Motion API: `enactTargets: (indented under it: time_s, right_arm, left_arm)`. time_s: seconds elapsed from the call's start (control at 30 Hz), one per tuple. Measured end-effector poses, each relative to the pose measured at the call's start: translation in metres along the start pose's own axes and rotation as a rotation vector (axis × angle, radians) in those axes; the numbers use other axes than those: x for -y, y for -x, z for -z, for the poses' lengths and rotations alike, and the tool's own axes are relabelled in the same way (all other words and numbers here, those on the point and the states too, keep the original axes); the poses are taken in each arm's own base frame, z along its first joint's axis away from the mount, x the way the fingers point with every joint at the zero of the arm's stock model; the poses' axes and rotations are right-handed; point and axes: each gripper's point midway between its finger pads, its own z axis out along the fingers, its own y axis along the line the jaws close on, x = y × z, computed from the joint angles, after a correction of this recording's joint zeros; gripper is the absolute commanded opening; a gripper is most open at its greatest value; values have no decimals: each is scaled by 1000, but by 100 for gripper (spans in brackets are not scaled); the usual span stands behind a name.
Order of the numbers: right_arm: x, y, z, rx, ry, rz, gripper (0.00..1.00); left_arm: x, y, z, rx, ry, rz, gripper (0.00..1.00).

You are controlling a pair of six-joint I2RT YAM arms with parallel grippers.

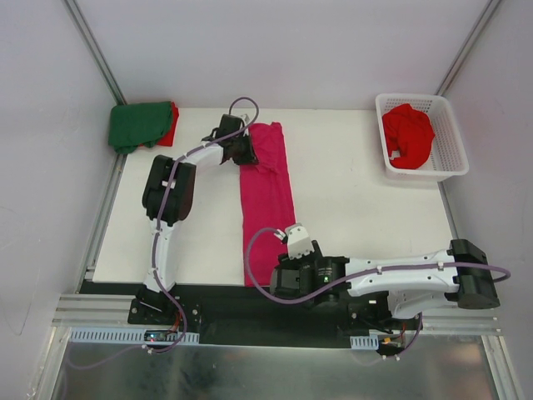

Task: Fold and stack the t-shirts
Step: Rotate the tshirt 90 degrees

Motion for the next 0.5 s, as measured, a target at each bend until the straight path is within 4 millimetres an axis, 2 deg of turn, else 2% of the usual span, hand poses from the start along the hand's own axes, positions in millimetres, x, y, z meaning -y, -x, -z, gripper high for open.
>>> enactTargets:
  time_s: [0.1,0.23,0.37,0.4,0.5]
  right_arm:
    - [6,8,3,27,-9,-15,64]
    - [13,14,3,44,-32,-20,67]
    - [21,20,0,50,-59,-17,70]
    - [23,22,-1,51,-66,-16,70]
    - [31,28,-5,52,-84,-23,70]
  left_arm:
    - [5,3,13,4,4,-13,1]
    - [21,23,41,58,-6,-47,10]
    - [51,53,85,156,-48,-95,16]
    - [61,61,102,190,-64,-108,18]
    - [81,74,141,260,-98,-133,19]
